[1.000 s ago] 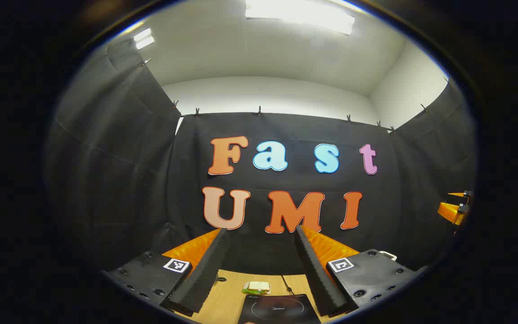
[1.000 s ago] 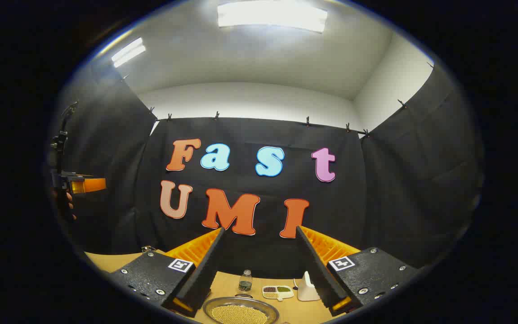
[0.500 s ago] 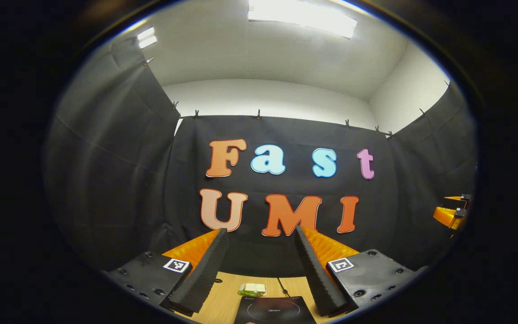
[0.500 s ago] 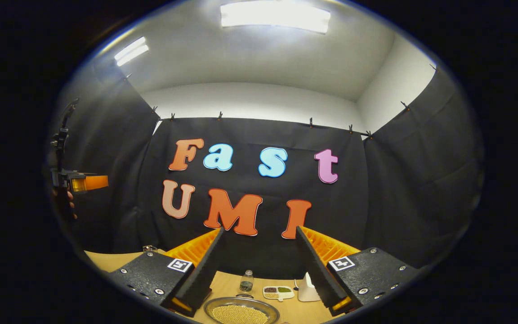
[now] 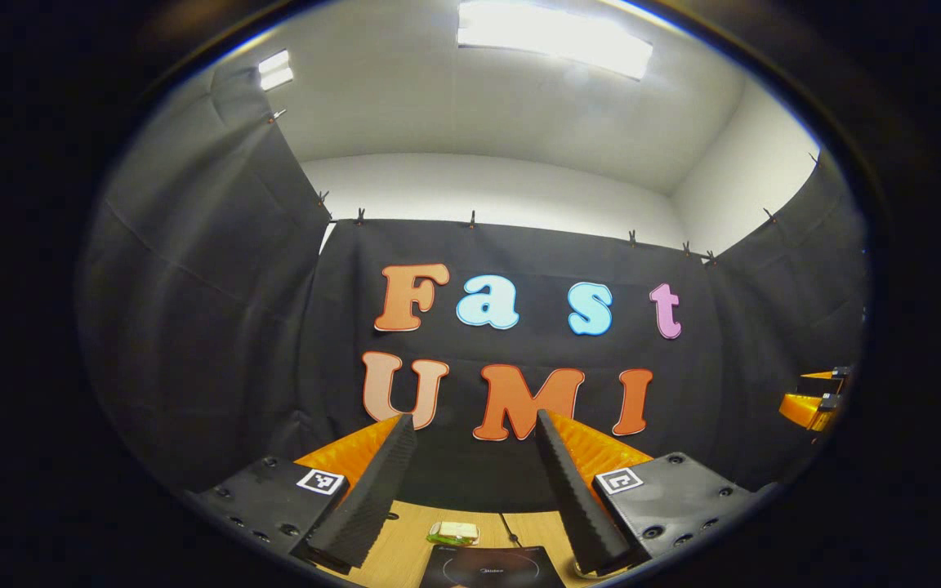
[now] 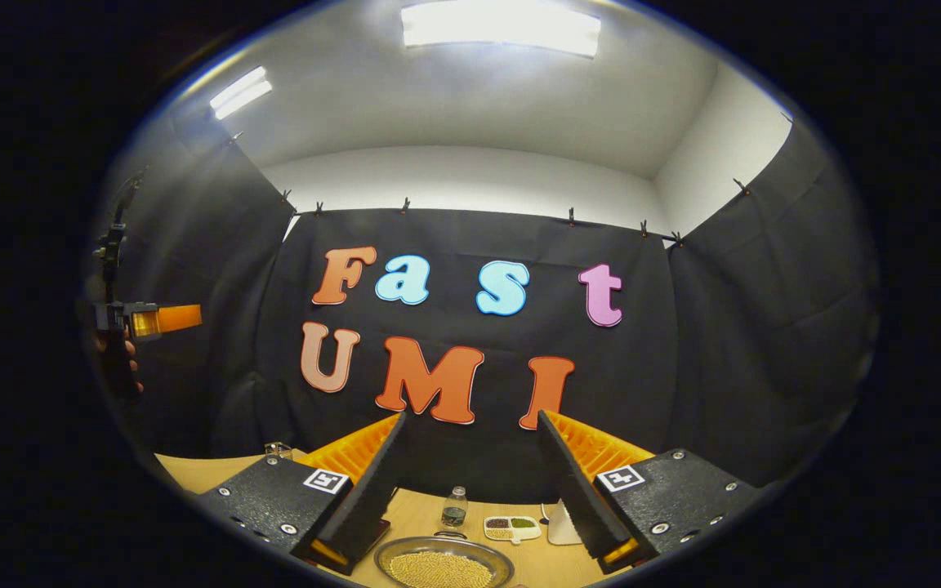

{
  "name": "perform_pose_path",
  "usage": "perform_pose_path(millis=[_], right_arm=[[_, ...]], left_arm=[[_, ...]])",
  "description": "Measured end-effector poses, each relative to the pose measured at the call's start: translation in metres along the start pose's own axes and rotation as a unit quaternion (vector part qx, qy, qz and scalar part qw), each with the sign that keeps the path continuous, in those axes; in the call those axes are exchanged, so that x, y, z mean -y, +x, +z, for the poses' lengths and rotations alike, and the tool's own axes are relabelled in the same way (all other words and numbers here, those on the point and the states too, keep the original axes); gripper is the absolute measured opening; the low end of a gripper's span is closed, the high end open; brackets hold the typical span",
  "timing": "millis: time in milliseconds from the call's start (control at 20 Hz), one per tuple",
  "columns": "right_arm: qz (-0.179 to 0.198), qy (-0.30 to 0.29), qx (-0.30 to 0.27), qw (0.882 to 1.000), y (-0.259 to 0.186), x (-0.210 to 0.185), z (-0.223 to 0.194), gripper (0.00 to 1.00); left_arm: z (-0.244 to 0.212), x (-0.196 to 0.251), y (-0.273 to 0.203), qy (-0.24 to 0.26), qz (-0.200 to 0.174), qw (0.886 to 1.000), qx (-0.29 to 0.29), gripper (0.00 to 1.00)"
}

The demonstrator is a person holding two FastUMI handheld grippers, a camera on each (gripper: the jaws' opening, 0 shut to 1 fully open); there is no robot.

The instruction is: First push the handle of the pot to place it horizontally, then grasp the pot with both hands and set it on the induction cooktop.

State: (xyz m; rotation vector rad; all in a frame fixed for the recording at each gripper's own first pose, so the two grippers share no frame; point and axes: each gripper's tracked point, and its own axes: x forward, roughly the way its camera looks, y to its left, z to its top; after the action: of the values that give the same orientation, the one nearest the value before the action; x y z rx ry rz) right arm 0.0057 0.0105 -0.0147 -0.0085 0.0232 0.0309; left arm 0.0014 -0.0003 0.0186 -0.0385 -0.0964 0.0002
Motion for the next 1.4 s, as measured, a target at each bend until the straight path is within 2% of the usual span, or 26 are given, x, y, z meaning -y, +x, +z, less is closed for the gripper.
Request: perform_pose_path(millis=[200, 400, 700, 850, 1050, 1300, 1400], right_arm=[[0.004, 0.018, -0.015, 1.0, 0.005, 0.0, -0.02, 0.95], [0.019, 0.037, -0.055, 0.998, 0.007, -0.005, -0.058, 0.95], [0.077, 0.052, -0.158, 0.983, -0.001, -0.037, -0.133, 0.93], [0.109, 0.062, -0.219, 0.968, -0.011, -0.057, -0.173, 0.86], [0.149, 0.093, -0.308, 0.935, -0.026, -0.085, -0.223, 0.71], [0.176, 0.122, -0.395, 0.893, -0.041, -0.112, -0.271, 0.48], [0.172, 0.111, -0.414, 0.887, -0.045, -0.113, -0.286, 0.4]], left_arm=[[-0.008, 0.003, 0.003, 0.0, 0.002, 1.0, -0.004, 0.96], [-0.011, 0.008, 0.004, 0.003, 0.001, 1.0, -0.007, 0.96], [-0.019, 0.013, 0.006, 0.006, 0.003, 1.0, -0.014, 0.96], [-0.024, 0.013, 0.004, 0.01, 0.005, 1.0, -0.021, 0.96], [-0.029, 0.009, 0.005, 0.009, 0.009, 1.0, -0.026, 0.96], [-0.038, -0.001, 0.004, 0.012, 0.017, 0.999, -0.037, 0.96], [-0.042, -0.003, 0.005, 0.013, 0.018, 0.999, -0.041, 0.96]])
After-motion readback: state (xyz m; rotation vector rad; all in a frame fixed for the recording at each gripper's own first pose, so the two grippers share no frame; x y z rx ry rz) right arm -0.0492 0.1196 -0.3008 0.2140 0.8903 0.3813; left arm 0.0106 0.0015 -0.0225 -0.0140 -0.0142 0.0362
